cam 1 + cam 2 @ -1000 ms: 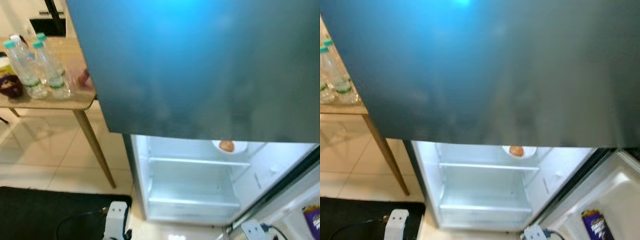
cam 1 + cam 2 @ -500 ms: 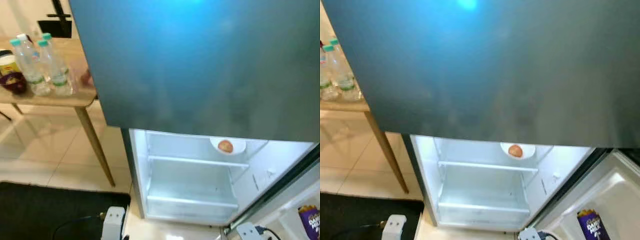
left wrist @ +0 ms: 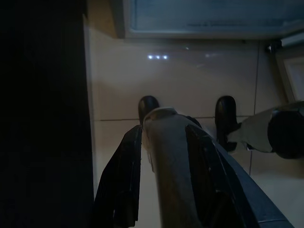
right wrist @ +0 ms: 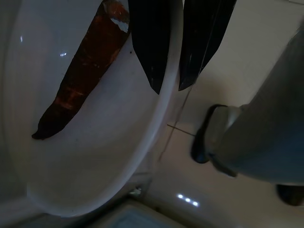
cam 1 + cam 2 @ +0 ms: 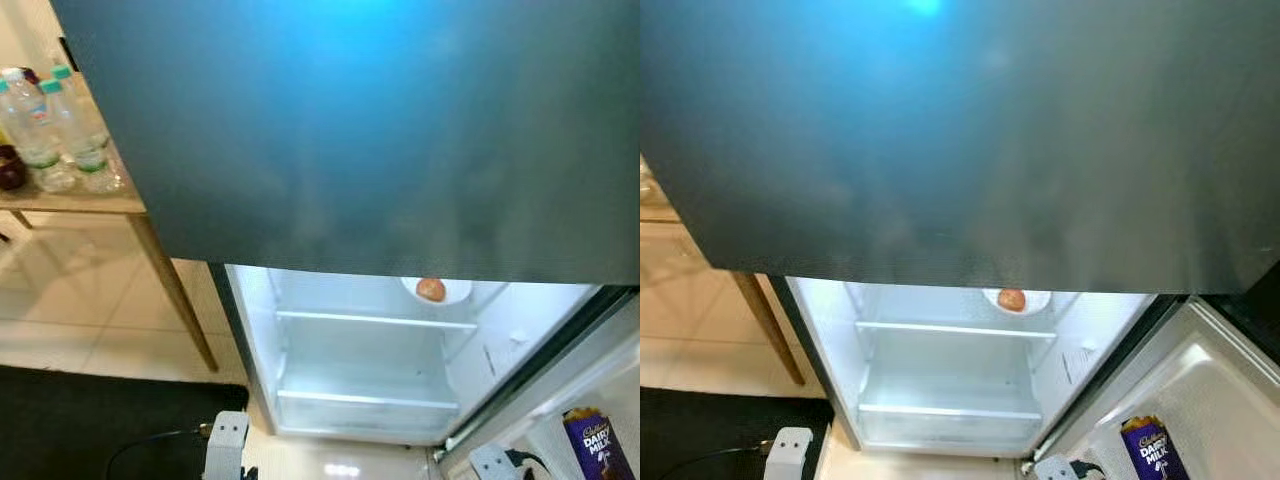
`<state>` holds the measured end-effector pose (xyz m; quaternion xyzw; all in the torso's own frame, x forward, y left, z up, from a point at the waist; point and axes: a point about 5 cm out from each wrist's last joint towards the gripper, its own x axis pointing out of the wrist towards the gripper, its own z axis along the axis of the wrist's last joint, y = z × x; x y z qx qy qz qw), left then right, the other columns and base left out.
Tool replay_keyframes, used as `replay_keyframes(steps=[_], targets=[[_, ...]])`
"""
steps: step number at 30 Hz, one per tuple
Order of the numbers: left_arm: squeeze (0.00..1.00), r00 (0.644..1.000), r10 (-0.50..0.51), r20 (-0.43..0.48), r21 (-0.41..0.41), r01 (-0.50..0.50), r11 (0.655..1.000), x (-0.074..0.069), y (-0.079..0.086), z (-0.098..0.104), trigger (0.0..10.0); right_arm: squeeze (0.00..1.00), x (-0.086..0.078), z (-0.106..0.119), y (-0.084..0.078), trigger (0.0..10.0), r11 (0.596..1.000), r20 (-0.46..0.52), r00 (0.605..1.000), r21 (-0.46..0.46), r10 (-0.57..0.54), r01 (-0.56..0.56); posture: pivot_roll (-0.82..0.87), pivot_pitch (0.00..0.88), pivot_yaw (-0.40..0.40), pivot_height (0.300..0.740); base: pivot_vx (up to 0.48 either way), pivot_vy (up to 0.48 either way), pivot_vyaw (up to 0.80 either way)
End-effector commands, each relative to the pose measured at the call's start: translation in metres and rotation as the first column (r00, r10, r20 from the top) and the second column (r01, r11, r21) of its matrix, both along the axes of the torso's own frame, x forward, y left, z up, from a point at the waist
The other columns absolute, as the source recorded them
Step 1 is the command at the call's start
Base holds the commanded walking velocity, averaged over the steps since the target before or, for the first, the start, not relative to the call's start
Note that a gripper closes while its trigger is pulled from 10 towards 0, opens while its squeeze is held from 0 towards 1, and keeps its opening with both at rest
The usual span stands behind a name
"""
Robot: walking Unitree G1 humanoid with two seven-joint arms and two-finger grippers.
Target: Restocking fridge
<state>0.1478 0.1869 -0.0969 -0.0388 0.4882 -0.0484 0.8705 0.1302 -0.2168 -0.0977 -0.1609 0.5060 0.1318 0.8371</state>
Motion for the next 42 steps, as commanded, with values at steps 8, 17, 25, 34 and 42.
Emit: replay_keyframes(steps=[8,17,25,34,42], targets=[[0.0,1.0,0.0,-0.005,0.006,0.0,1.0,-0.001,0.001,0.0,10.0,0.0,0.035,0.015,0.035,10.0,0.946,0.133,0.956,0.163,0.262,-0.282,-0.04,0.029,-0.027,0.74,0.0,0.0,0.0],[0.0,1.0,-0.006,0.0,0.006,0.006,1.0,0.001,0.0,0.0,10.0,0.0,0.049,0.023,0.047,10.0,0.866,0.2,0.853,0.038,0.482,-0.499,-0.04,0.037,-0.026,0.74,0.0,0.0,0.0],[0.0,1.0,-0.005,0.009,0.015,0.004,1.0,0.002,0.001,0.001,10.0,0.0,0.089,0.047,0.065,10.0,0.723,0.349,0.638,-0.233,0.686,-0.65,-0.04,0.039,-0.029,0.74,0.0,0.0,0.0],[0.0,0.987,0.006,0.16,-0.02,-0.003,1.0,0.035,-0.003,0.017,10.0,0.0,0.107,0.06,0.091,10.0,0.634,0.381,0.521,-0.289,0.764,-0.717,-0.04,0.041,-0.032,0.74,0.0,0.0,0.0],[0.0,0.913,0.007,0.409,-0.067,0.022,0.998,0.079,0.005,0.05,10.0,0.0,0.121,0.071,0.097,10.0,0.658,0.421,0.531,-0.258,0.736,-0.708,-0.04,0.042,-0.036,0.74,0.0,0.0,0.0]])
